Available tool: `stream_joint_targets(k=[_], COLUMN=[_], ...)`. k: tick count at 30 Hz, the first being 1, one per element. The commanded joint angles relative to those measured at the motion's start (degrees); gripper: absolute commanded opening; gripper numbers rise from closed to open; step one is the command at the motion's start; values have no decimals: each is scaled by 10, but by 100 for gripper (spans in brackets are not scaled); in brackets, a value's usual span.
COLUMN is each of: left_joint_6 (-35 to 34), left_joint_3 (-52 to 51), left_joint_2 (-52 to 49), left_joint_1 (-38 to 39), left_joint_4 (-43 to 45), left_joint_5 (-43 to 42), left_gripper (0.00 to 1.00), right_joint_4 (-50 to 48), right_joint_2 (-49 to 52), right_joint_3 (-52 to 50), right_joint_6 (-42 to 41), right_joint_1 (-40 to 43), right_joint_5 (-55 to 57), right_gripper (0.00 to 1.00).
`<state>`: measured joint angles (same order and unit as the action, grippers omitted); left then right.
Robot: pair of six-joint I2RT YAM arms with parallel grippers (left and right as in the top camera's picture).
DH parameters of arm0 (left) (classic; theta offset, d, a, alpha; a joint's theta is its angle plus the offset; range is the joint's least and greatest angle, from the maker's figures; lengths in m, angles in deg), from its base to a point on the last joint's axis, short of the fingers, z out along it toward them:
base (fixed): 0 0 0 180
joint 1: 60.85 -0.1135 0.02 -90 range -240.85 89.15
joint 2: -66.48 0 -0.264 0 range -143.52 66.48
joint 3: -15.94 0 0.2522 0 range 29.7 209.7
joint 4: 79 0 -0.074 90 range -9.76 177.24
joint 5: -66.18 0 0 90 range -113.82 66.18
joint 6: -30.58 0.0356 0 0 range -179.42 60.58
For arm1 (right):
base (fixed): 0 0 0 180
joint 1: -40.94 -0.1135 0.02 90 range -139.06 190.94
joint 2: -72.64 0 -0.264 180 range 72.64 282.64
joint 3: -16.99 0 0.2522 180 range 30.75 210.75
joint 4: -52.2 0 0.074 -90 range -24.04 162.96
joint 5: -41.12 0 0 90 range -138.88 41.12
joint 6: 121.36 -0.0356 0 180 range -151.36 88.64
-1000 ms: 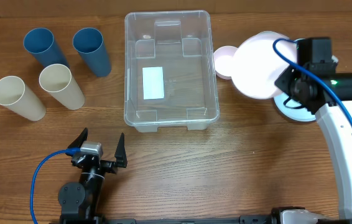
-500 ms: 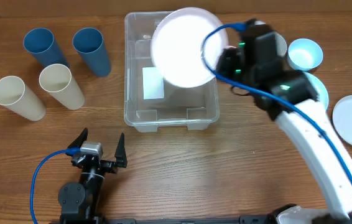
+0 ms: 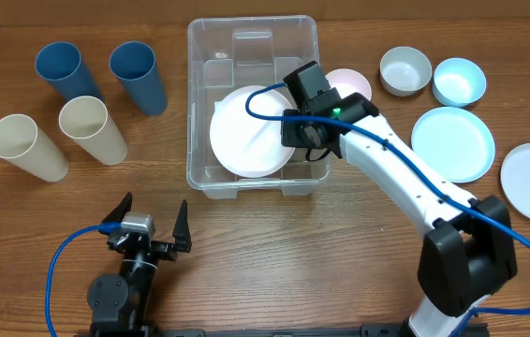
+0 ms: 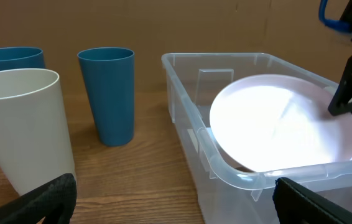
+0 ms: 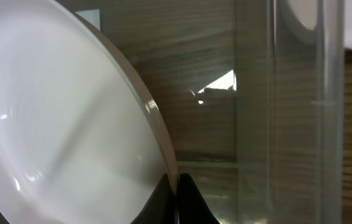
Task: Pack container
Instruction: 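Carry the pink plate into the clear bin and release it, then move the right gripper to the light-blue plate's edge and grasp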
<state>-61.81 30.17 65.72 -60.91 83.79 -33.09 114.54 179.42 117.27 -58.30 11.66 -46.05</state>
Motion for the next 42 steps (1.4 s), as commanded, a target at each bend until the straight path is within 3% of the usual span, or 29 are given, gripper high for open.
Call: stream_joint_targets(k=[1,7,9,12,20,24,29,35,42], left_joint_6=[5,5,5,5,5,5,5,5,5], left_joint_3=[-2,-2,-2,-2,-2,-2,-2,-2,-2], left_joint_2=[4,4,4,4,4,4,4,4,4], left_joint_1=[-4,-4,-4,-4,-4,-4,-4,-4,-4], left_joint_4=[0,0,0,0,0,0,0,0,0], left_joint_5=[-7,-7,-7,-7,-7,-7,-7,-7,-7], left_gripper=[100,100,100,100,100,100,100,100,100], right_joint_4=[-5,-3,-3,-2,5,73,226,359,386], right_joint_2=[9,17,18,18,18,13,7,7,7], right_joint_3=[-2,-12,-12,-12,-5,80,263,351,256], right_joint_6=[2,4,5,20,50,60,51,-40,-128], right_joint_1=[0,0,0,0,0,-1,8,115,333], right_joint_5=[3,20,20,20,4,-32,-1,68,66], right_gripper=[4,5,25,35,30,29,49,59,71])
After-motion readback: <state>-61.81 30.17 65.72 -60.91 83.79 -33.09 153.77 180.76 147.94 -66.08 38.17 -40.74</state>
